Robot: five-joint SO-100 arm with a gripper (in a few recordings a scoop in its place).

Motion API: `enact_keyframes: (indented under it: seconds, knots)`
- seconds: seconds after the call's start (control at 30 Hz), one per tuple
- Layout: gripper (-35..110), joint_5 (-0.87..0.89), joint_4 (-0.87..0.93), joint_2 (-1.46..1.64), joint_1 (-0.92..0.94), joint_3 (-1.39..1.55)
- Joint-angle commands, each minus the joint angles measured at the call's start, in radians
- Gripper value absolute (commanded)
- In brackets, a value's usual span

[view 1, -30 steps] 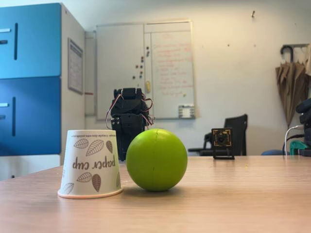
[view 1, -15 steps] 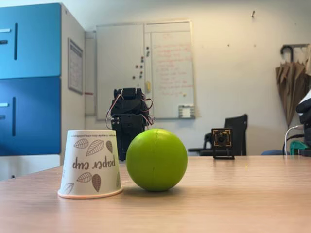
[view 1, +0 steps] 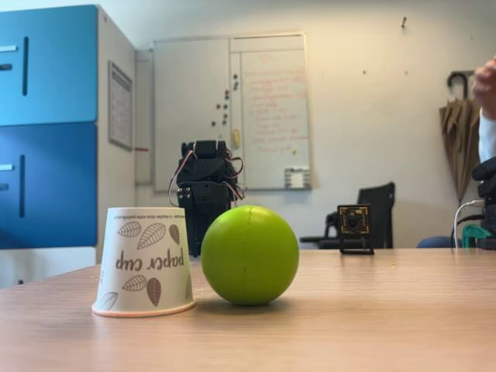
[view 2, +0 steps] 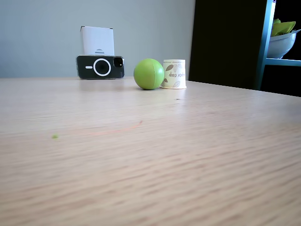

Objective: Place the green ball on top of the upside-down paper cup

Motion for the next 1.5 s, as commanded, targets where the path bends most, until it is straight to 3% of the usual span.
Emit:
enact_keyframes:
  seconds: [0.0,0.23,0.53,0.97,1.17,1.47]
  knots:
    - [1,-0.041,-0.002,-0.060,0.005,-0.110]
    - [3,-0.370,0.038,-0.394,-0.011,-0.574]
    - [6,-0.647,0.011,-0.902,-0.109,-1.032]
    - [36,-1.112,-0.006,-1.641,-0.291,-1.700]
    - [46,-1.198,0.018,-1.954,-0.370,-1.953]
    - [46,-1.218,0.017,-2.299,-0.405,-2.378]
